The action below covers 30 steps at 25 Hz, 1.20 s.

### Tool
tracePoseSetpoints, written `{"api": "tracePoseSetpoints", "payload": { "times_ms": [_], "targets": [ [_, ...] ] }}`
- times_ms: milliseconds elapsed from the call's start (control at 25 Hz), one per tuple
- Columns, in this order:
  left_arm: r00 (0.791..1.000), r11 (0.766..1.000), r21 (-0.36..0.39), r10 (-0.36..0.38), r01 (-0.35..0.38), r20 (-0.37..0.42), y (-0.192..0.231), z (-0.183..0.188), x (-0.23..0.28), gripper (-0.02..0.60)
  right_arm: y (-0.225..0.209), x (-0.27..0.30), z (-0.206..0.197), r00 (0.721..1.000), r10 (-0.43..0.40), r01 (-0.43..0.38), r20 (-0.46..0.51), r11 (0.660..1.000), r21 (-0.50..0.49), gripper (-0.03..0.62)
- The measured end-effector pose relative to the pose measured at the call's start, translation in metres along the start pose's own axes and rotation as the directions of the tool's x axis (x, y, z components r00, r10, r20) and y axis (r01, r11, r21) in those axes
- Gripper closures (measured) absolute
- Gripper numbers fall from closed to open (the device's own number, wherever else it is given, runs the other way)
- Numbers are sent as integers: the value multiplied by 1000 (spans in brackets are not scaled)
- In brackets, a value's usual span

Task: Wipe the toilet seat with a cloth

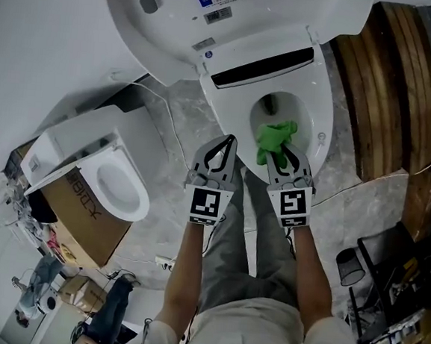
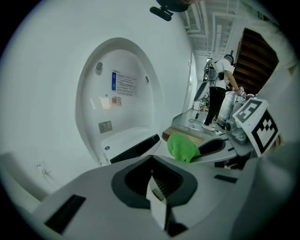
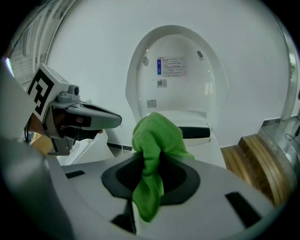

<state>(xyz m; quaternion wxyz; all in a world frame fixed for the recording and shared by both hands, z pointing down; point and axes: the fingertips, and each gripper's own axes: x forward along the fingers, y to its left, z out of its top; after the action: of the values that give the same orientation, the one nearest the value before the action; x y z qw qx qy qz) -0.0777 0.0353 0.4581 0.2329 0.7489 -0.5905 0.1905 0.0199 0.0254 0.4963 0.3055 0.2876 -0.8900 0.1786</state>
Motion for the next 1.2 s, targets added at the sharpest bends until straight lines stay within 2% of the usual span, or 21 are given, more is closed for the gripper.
{"api": "tracePoseSetpoints", "payload": {
  "times_ms": [520,1200],
  "targets": [
    [998,999,-7,-33,32,-58,18,-61,30,569,9,68,-43,999,-8,10,-53,1000,23,496],
    [990,995,17,-97,99,-99,46,-99,30,569,42,139,-82,986,-11,20,-166,998,54,496]
  ]
}}
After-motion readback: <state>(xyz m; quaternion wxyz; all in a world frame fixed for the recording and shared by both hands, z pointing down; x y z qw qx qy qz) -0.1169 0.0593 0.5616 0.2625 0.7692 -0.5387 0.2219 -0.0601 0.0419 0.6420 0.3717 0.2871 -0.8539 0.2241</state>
